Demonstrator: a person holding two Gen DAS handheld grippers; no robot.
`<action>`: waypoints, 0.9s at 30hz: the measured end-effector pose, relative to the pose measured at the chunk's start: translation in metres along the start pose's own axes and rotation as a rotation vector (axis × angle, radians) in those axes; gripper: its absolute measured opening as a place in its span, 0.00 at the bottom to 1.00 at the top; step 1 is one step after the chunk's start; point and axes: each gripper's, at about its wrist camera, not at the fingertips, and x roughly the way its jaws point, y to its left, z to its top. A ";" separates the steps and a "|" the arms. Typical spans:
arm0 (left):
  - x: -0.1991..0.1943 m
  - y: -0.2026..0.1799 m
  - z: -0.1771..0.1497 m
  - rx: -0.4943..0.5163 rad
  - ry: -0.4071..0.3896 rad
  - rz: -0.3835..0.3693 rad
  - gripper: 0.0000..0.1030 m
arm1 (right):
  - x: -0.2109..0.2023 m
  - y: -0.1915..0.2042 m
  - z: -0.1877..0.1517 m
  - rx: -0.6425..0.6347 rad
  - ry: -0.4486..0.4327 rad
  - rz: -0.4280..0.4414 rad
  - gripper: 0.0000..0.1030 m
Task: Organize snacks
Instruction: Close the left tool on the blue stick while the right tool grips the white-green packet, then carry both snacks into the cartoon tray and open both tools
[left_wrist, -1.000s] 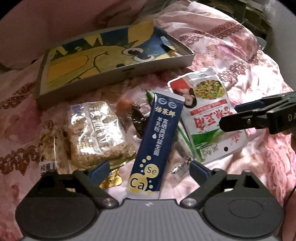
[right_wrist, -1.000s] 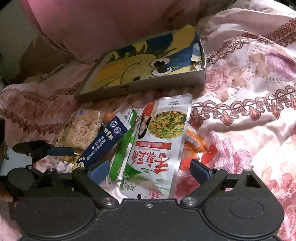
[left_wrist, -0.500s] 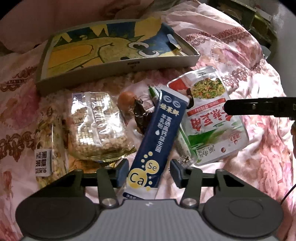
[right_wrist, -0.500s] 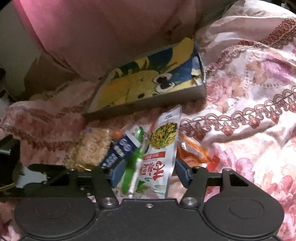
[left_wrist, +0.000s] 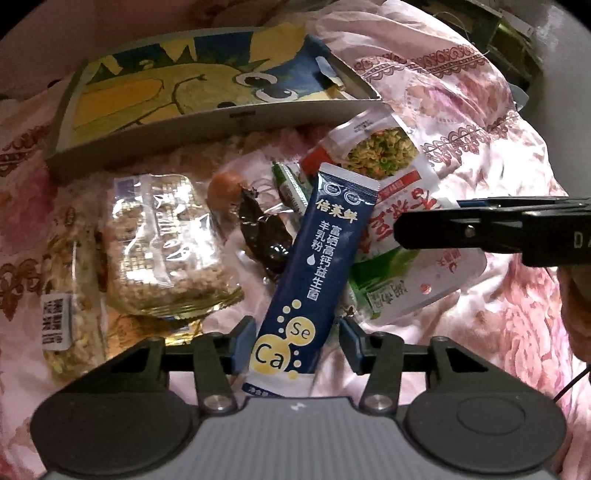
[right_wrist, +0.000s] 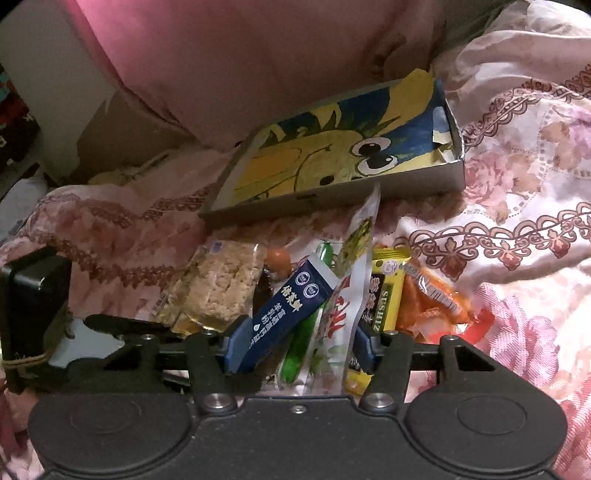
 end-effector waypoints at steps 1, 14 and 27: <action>0.001 0.001 0.000 -0.006 0.002 -0.003 0.53 | 0.003 -0.002 0.000 0.012 0.002 0.001 0.58; -0.005 0.008 -0.001 -0.083 0.004 0.034 0.43 | 0.012 -0.002 0.001 0.051 0.018 0.044 0.36; -0.007 0.012 -0.009 -0.141 -0.032 0.033 0.39 | 0.031 0.001 -0.009 0.010 0.028 -0.096 0.10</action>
